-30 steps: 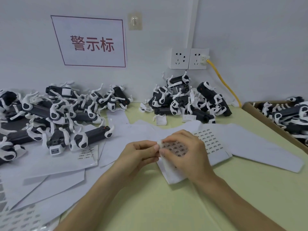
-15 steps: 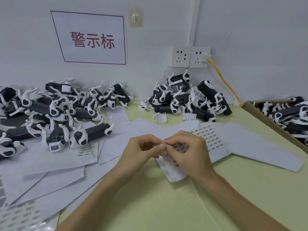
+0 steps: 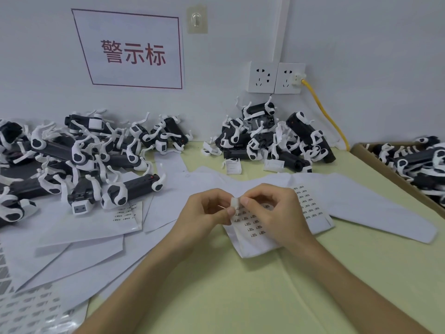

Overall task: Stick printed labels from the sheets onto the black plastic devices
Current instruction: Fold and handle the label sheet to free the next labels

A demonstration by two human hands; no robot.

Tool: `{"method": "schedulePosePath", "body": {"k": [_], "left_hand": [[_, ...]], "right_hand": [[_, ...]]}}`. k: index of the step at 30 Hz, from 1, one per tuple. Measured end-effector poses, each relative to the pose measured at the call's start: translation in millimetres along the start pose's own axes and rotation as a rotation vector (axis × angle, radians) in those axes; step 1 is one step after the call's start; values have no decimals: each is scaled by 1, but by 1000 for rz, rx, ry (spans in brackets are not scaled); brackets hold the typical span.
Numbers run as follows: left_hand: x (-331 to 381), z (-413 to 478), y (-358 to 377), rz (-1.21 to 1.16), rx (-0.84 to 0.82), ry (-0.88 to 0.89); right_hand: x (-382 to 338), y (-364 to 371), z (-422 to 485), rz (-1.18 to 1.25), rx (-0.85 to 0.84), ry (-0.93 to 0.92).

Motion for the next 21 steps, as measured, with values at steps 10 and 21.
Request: {"method": "schedulePosePath", "body": {"k": [10, 21], "left_hand": [[4, -3, -20, 269, 244, 2], [20, -5, -15, 250, 219, 86]], "right_hand": [[-1, -7, 0, 69, 57, -7], [-10, 10, -4, 96, -101, -77]]}}
Point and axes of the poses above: each hand's wrist, its own z-axis towards the middle knuckle, its own y-axis out of the palm, x = y × z, the point moved 8 cm from there along z, towards the middle knuckle, and after that the axes turned 3 degrees about -y, right-handed, at the moved point
